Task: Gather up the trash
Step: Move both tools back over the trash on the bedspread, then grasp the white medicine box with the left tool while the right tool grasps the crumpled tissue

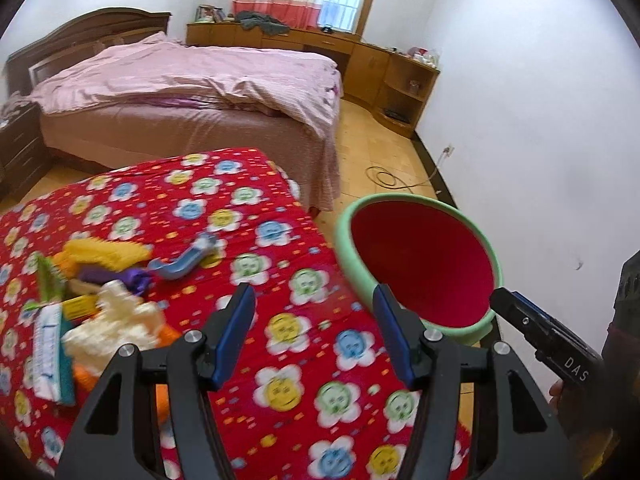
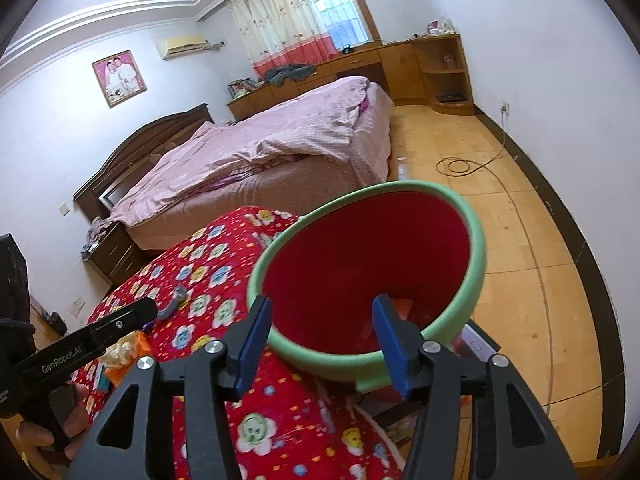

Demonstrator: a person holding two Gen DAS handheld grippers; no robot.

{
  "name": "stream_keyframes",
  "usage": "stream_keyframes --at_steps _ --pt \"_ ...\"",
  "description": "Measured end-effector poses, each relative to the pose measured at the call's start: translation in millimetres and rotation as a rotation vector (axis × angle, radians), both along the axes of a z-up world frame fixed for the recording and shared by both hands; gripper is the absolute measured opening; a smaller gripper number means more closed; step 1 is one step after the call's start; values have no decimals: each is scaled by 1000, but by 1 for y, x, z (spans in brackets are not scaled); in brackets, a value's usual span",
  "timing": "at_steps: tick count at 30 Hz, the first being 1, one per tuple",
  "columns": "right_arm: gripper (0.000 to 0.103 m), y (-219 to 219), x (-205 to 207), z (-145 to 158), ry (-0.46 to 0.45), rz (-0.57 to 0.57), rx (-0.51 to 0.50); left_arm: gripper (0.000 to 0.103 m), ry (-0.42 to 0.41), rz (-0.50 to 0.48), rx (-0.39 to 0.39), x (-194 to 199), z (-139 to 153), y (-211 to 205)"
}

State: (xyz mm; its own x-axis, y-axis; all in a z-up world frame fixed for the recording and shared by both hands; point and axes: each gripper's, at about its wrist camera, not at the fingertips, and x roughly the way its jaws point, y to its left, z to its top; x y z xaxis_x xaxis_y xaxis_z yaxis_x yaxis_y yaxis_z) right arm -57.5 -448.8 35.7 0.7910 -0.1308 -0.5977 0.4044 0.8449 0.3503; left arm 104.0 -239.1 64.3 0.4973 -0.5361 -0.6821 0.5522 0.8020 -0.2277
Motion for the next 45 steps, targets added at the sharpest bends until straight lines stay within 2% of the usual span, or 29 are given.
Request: stream_keyframes --at_steps 6,30,42,45 --pt "62 24 6 0 7 50 5 61 -4 71 16 -3 2 37" --pt "69 101 53 -19 74 211 31 61 29 376 43 11 -15 172" --pt "73 121 64 -26 109 228 28 61 80 466 46 25 -39 210" --pt "73 125 67 -28 118 230 28 64 94 472 51 29 -45 215"
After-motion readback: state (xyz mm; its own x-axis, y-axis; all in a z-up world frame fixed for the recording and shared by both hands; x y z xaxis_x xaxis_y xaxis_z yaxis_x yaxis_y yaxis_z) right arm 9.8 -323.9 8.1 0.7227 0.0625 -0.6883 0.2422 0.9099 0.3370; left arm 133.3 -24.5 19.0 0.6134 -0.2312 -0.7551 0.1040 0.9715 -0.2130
